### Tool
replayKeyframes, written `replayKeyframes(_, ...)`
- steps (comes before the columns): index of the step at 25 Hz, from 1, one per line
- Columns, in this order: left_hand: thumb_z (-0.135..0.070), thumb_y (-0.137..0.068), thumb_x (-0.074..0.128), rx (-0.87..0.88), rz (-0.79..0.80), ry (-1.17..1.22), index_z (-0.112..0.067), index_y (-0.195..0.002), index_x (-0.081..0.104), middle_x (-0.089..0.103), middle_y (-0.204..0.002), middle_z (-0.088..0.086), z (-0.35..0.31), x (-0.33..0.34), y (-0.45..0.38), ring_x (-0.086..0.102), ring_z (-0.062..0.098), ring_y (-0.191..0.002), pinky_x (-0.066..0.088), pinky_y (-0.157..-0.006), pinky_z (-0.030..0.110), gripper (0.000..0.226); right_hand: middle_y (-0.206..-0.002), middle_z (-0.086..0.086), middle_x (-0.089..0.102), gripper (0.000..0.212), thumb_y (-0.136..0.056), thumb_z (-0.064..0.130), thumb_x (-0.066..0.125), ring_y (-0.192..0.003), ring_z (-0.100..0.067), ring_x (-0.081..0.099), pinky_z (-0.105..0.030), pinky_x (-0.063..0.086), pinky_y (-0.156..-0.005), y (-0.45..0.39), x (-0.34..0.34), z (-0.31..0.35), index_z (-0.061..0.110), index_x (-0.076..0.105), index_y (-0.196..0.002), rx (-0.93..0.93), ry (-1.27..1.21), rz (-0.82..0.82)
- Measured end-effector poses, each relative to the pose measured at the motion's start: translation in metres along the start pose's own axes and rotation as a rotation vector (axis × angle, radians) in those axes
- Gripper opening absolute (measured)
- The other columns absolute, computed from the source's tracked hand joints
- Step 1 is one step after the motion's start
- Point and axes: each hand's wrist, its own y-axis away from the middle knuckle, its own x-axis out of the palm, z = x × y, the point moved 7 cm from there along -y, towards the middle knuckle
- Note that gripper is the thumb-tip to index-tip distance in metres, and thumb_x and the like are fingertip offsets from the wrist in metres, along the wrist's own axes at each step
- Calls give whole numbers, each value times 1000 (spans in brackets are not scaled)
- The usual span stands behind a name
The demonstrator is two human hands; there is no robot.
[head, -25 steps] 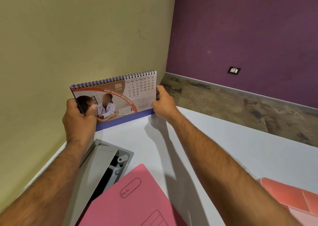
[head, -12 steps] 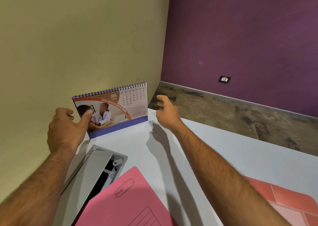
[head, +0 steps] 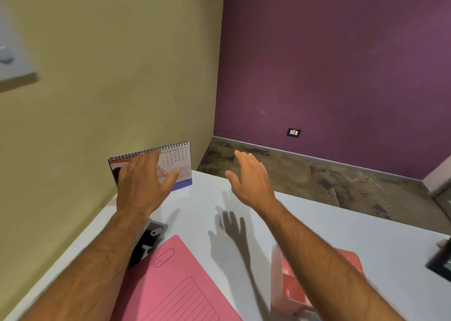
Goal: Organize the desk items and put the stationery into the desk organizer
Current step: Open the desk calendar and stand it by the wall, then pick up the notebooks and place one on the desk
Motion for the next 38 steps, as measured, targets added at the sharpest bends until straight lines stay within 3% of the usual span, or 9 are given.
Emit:
replayKeyframes(6, -71, -85, 37, 160, 157, 1, -17, -147, 38, 44, -151, 7, -94, -15, 58, 37, 28, -141, 27, -114, 53, 82, -165, -7, 10, 74, -97, 58, 34, -152, -25, -2, -52, 0, -122, 91, -57, -5, 16, 13, -156, -44, 252, -4)
replayKeyframes(12, -83, -79, -1, 265, 323, 6, -20, -153, 23, 22, -160, 4, -170, -20, 145, 20, 27, -149, 14, -119, 55, 101, -165, -2, -9, 84, -91, 74, 16, -150, -24, -15, -54, -9, -120, 194, -76, -39, 24, 0, -157, 38, 385, -29)
replayKeyframes(15, -80, -84, 3, 301, 393, 40, -19, -153, 25, 24, -160, 6, -198, -18, 194, 24, 30, -147, 22, -116, 60, 95, -163, 1, -15, 87, -87, 79, 9, -149, -23, -18, -55, -10, -120, 245, -89, -63, 28, -3, -156, 106, 385, -37)
replayKeyframes(20, -83, -78, -1, 351, 483, 103, -25, -156, 0, -6, -163, -2, -244, -12, 263, -6, 19, -151, -4, -121, 50, 97, -162, 0, -21, 92, -79, 83, -8, -149, -24, -20, -58, -6, -120, 324, -108, -112, 28, -19, -151, 220, 363, -4)
replayKeyframes(24, -77, -86, 16, 382, 549, 169, -26, -156, -1, -4, -164, -4, -282, -6, 310, -7, 16, -151, -5, -122, 46, 88, -160, 0, -24, 90, -74, 83, -17, -149, -23, -21, -55, -8, -120, 383, -133, -152, 30, -27, -146, 334, 378, 1)
replayKeyframes(28, -78, -84, 15, 411, 618, 259, -26, -156, 3, 3, -164, -5, -322, 4, 352, 0, 16, -152, 5, -123, 46, 89, -159, 2, -22, 90, -79, 79, -6, -151, -23, -16, -53, -9, -120, 442, -162, -207, 29, -16, -153, 490, 377, -29)
replayKeyframes(31, -75, -86, 21, 421, 690, 305, -26, -156, 5, 7, -164, -4, -351, 10, 387, 3, 15, -151, 4, -123, 44, 87, -164, -1, -9, 94, -80, 80, 3, -152, -22, -10, -53, -3, -120, 494, -184, -253, 25, -6, -156, 629, 316, -61)
replayKeyframes(34, -78, -81, 21, 420, 803, 296, -24, -156, 12, 15, -163, 0, -378, 21, 430, 11, 19, -151, 9, -122, 42, 93, -166, -3, 0, 85, -92, 69, 31, -152, -23, -2, -54, 4, -119, 552, -200, -293, 22, 0, -156, 830, 187, -109)
replayKeyframes(38, -57, -90, 53, 378, 984, 403, -19, -151, 29, 38, -153, 2, -410, 32, 494, 32, 22, -140, 29, -113, 32, 75, -158, -14, 28, 89, -89, 51, 61, -143, -36, 26, -56, 30, -113, 630, -215, -330, 11, 16, -154, 1111, -3, -254)
